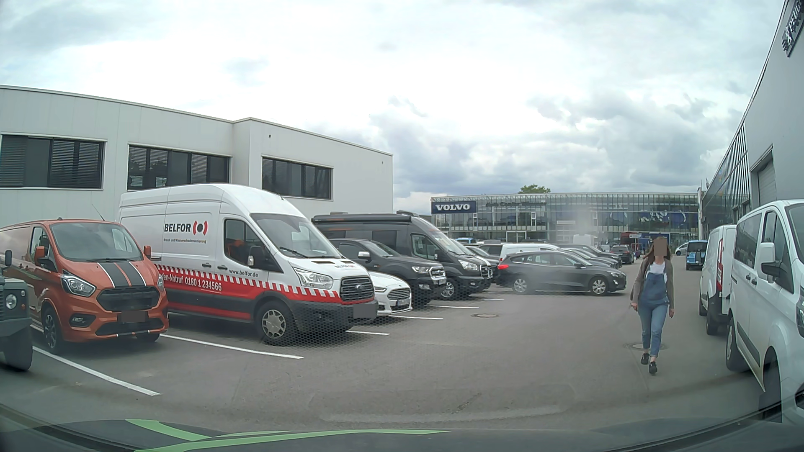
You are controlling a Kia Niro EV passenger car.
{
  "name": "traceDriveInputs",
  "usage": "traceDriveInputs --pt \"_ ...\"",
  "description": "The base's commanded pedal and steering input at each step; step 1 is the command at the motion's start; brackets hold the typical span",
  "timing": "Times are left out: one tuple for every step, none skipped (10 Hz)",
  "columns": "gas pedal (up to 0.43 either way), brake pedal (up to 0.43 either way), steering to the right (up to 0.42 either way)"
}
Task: Follow the waypoints while adhering to traffic rules and regulations
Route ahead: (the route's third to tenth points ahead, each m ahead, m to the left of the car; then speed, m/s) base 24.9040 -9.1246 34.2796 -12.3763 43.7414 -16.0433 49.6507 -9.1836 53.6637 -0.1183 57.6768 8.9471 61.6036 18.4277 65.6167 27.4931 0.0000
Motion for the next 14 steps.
traceDriveInputs --pt "0.000 0.518 -0.610" --pt "0.000 0.518 -0.610" --pt "0.000 0.518 -0.610" --pt "0.000 0.518 -0.611" --pt "0.000 0.512 -0.610" --pt "0.000 0.518 -0.610" --pt "0.000 0.518 -0.611" --pt "0.000 0.518 -0.610" --pt "0.000 0.518 -0.610" --pt "0.000 0.518 -0.610" --pt "0.000 0.518 -0.610" --pt "0.000 0.518 -0.610" --pt "0.000 0.518 -0.611" --pt "0.000 0.518 -0.610"
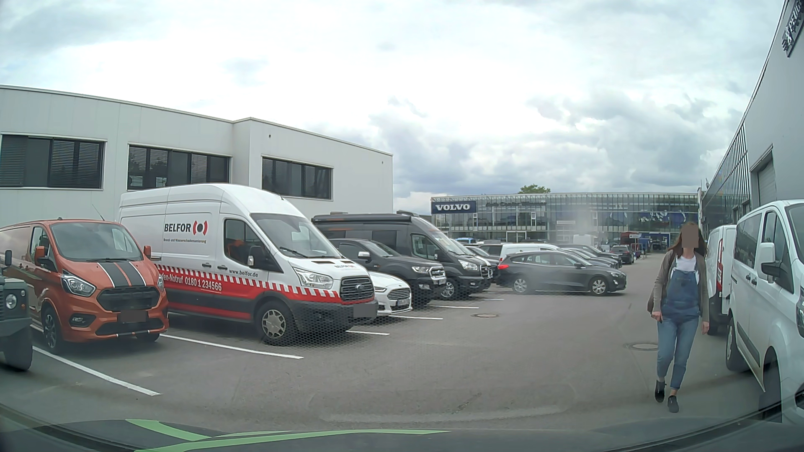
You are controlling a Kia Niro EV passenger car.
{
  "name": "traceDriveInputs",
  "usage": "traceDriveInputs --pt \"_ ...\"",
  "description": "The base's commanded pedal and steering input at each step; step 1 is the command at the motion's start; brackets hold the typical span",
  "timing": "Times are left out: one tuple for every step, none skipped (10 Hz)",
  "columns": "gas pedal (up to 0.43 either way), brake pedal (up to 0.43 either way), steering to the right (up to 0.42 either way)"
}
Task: Follow the waypoints while adhering to traffic rules and regulations
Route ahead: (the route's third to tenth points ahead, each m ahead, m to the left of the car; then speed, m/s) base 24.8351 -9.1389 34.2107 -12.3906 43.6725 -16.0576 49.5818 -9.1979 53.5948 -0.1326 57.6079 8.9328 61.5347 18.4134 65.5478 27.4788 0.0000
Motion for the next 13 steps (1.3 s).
traceDriveInputs --pt "0.000 0.518 -0.610" --pt "0.000 0.518 -0.610" --pt "0.000 0.518 -0.610" --pt "0.000 0.518 -0.610" --pt "0.000 0.518 -0.610" --pt "0.000 0.518 -0.610" --pt "0.000 0.518 -0.610" --pt "0.000 0.518 -0.610" --pt "0.000 0.518 -0.610" --pt "0.000 0.518 -0.610" --pt "0.000 0.518 -0.611" --pt "0.000 0.518 -0.610" --pt "0.000 0.518 -0.610"
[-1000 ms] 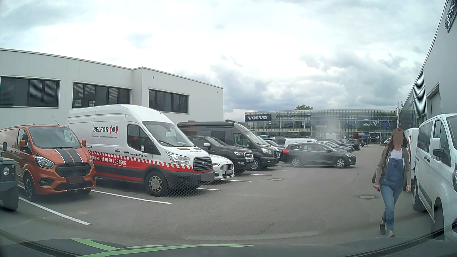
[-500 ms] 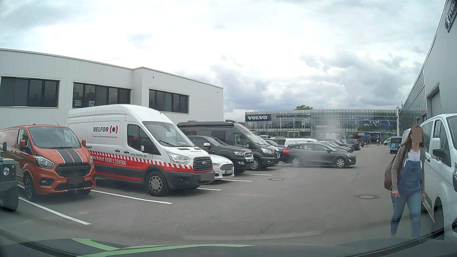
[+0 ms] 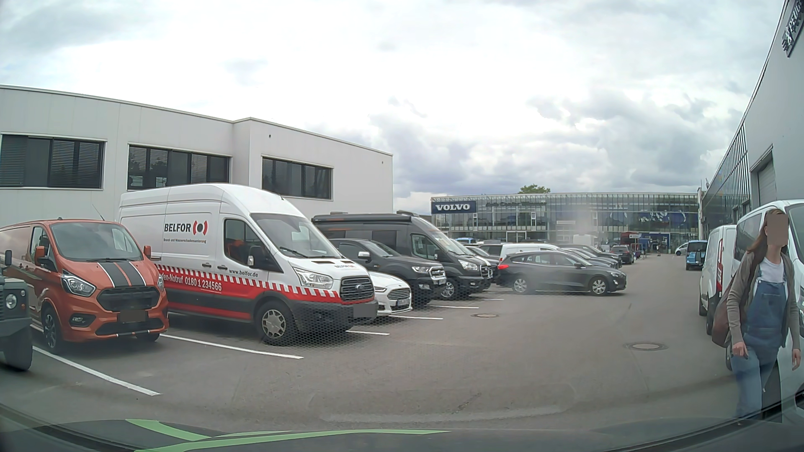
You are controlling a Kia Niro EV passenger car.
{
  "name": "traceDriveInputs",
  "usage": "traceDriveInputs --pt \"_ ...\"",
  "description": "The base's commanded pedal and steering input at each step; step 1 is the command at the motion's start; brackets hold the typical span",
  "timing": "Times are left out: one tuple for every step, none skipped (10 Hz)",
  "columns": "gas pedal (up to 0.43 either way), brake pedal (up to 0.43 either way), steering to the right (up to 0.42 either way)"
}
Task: Follow the waypoints while adhering to traffic rules and regulations
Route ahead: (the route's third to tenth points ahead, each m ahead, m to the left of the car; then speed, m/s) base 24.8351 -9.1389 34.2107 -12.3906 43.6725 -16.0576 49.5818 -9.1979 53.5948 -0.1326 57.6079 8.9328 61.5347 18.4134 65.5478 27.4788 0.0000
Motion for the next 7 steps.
traceDriveInputs --pt "0.000 0.524 -0.610" --pt "0.000 0.518 -0.610" --pt "0.000 0.518 -0.610" --pt "0.000 0.518 -0.610" --pt "0.000 0.524 -0.610" --pt "0.000 0.518 -0.611" --pt "0.000 0.518 -0.610"
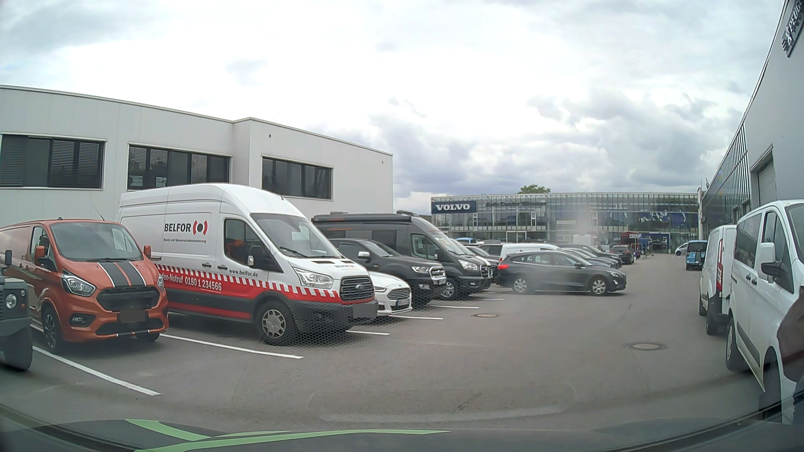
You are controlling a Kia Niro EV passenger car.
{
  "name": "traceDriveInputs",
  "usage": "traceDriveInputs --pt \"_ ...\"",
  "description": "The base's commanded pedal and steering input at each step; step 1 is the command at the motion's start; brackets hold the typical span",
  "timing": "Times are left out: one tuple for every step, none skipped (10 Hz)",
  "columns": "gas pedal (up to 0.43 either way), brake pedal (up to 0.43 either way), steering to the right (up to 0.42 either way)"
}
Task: Follow the waypoints while adhering to traffic rules and regulations
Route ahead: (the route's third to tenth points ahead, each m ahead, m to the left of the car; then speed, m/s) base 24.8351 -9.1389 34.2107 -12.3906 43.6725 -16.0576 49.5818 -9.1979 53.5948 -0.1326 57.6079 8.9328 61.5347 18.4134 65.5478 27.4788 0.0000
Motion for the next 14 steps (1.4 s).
traceDriveInputs --pt "0.000 0.524 -0.610" --pt "0.000 0.524 -0.610" --pt "0.000 0.524 -0.610" --pt "0.000 0.524 -0.610" --pt "0.000 0.524 -0.610" --pt "0.000 0.524 -0.610" --pt "0.000 0.524 -0.610" --pt "0.000 0.524 -0.610" --pt "0.000 0.524 -0.610" --pt "0.000 0.524 -0.610" --pt "0.000 0.524 -0.610" --pt "0.000 0.524 -0.610" --pt "0.000 0.518 -0.610" --pt "0.000 0.524 -0.610"
